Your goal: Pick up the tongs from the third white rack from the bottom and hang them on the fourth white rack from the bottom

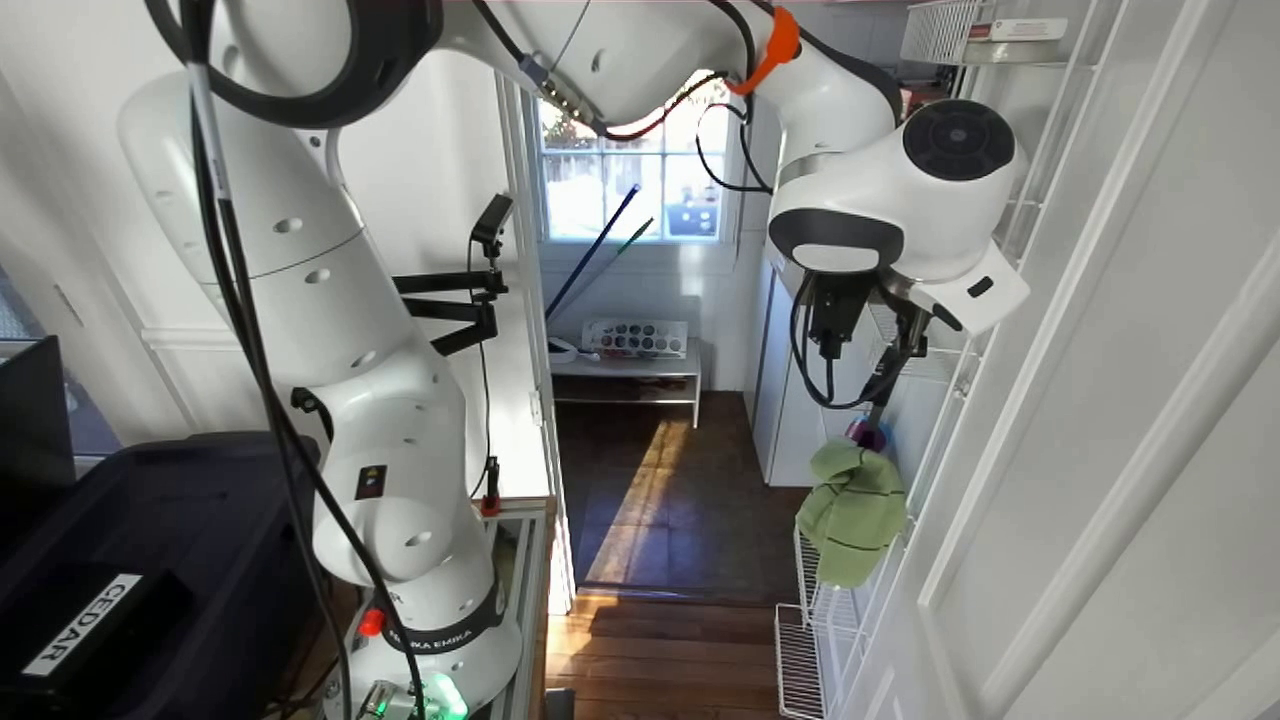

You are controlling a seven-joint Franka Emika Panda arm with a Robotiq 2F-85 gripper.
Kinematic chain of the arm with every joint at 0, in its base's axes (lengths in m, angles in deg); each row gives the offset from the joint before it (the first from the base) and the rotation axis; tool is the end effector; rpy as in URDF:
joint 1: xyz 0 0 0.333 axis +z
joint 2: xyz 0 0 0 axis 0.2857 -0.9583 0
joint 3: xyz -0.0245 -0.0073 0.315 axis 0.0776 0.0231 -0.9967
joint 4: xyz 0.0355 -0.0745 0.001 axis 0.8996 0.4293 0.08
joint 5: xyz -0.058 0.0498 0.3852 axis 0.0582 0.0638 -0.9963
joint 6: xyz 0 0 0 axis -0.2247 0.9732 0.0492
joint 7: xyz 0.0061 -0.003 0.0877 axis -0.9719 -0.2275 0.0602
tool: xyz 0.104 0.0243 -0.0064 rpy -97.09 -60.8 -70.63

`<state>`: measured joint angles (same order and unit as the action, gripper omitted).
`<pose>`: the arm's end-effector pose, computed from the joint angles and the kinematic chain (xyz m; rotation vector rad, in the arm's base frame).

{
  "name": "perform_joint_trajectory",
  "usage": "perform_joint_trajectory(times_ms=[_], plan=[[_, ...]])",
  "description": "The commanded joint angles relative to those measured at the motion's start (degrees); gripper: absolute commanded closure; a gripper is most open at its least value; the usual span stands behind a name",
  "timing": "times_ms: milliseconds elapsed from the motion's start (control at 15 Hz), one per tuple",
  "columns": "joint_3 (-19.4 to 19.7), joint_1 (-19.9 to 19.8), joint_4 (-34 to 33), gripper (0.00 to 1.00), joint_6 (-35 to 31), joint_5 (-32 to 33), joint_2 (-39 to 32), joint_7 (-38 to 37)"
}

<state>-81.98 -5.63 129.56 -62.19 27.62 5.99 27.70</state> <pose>0.5050 0.0983 0.4617 -2.4084 0.4772 -0.4054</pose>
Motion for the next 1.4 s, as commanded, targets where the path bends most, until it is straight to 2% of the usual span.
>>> perform_joint_trajectory(times_ms=[0,1000,1333], plan=[[-1.1,-1.7,-1.6,0.99,0.7,0.3,-0.3,1.3],[-1.0,-3.4,-4.4,0.99,2.9,7.0,1.7,1.8],[-0.4,-4.1,-5.9,0.99,5.8,8.6,3.3,2.4]])
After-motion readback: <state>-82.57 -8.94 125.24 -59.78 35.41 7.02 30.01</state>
